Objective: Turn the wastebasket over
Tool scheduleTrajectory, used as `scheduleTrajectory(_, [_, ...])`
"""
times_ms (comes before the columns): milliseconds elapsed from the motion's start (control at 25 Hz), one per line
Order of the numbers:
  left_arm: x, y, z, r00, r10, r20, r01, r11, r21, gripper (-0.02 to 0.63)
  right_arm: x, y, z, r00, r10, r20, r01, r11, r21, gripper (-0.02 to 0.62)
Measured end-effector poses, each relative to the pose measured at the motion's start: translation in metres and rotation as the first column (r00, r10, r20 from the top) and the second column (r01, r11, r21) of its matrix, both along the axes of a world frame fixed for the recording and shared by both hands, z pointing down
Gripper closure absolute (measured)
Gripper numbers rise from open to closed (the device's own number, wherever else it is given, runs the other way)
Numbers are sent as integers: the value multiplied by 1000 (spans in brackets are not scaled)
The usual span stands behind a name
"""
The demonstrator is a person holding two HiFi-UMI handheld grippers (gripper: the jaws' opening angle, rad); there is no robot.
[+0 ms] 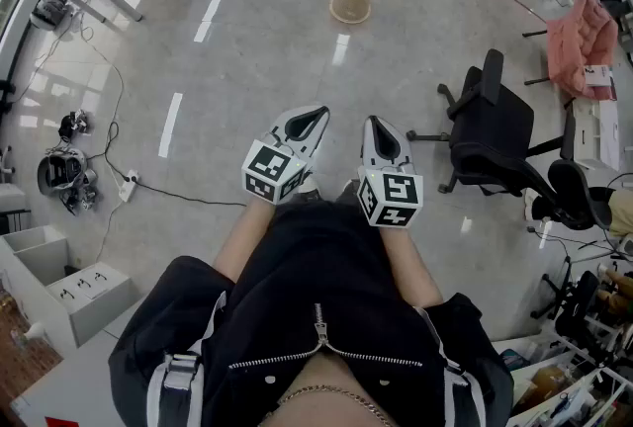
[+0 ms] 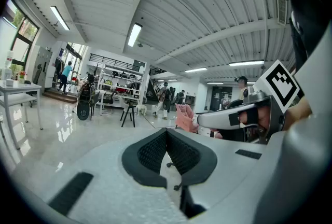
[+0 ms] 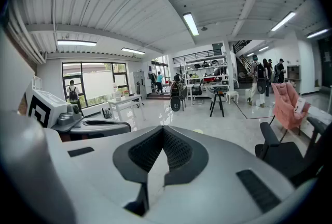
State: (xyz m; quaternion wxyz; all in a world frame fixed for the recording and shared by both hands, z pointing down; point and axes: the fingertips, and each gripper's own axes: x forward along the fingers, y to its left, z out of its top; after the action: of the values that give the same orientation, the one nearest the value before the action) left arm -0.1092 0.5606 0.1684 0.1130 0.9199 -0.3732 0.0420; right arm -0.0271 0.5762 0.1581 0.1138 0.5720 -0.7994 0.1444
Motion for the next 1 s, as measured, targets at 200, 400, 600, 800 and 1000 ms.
scheduleTrajectory(200, [-1, 2, 10, 1000, 26, 6, -26, 1000, -11, 603, -4, -1, -1, 1000, -1, 19, 1, 1000, 4, 584])
scheduleTrajectory(400, [-1, 2, 11, 1000, 29, 9, -29, 1000, -10, 603, -3, -2, -3, 999, 3, 39, -3, 1000, 14, 584])
scheduleTrajectory(600, [-2, 0, 12, 1000, 28, 2, -28, 1000, -10, 603, -6, -3, -1, 999, -3, 43, 3, 1000, 6, 584])
scheduleTrajectory(800, [-4, -2, 11, 1000, 30, 1, -30, 1000, -10, 603, -9, -5, -1, 999, -7, 44, 7, 1000, 0, 584])
scheduleTrajectory(1000, [-11, -7, 11, 1000, 22, -2, -22, 1000, -8, 603, -15, -7, 2, 999, -14, 38, 14, 1000, -14, 584])
